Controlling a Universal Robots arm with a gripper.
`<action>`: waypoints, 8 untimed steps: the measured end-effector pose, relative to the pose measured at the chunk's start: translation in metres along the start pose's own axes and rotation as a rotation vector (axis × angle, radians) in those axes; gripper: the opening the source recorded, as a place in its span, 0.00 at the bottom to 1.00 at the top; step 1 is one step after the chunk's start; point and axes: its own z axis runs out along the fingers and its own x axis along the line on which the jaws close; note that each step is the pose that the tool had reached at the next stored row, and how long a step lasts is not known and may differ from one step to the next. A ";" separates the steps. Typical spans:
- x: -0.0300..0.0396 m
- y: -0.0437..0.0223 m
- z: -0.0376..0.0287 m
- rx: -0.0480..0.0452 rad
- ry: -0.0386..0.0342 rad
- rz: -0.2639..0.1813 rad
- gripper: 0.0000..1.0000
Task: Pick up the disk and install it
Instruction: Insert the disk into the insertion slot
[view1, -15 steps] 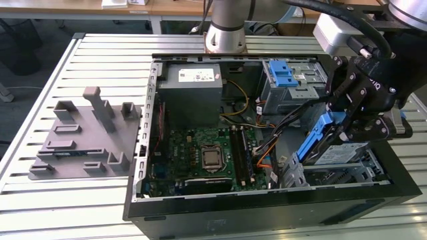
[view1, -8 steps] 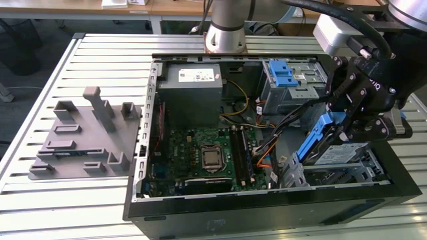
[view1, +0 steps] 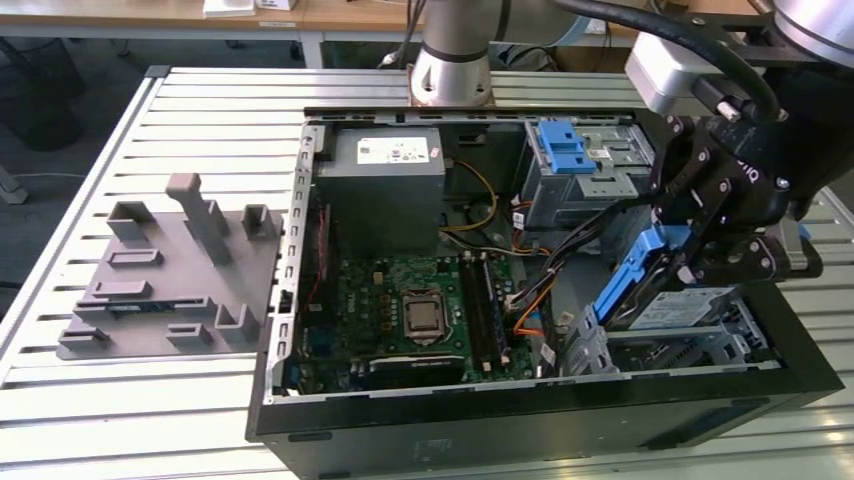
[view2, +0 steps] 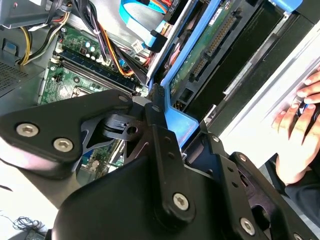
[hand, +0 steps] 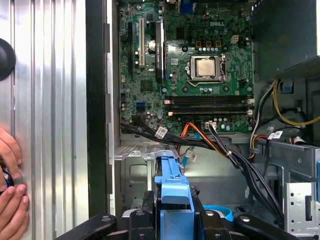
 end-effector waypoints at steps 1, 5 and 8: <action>0.0000 0.0000 0.0008 0.0000 0.0001 0.000 0.36; 0.0000 -0.0001 0.0050 -0.0001 0.0004 0.000 0.36; 0.0000 -0.0001 0.0082 0.0000 0.0002 0.000 0.36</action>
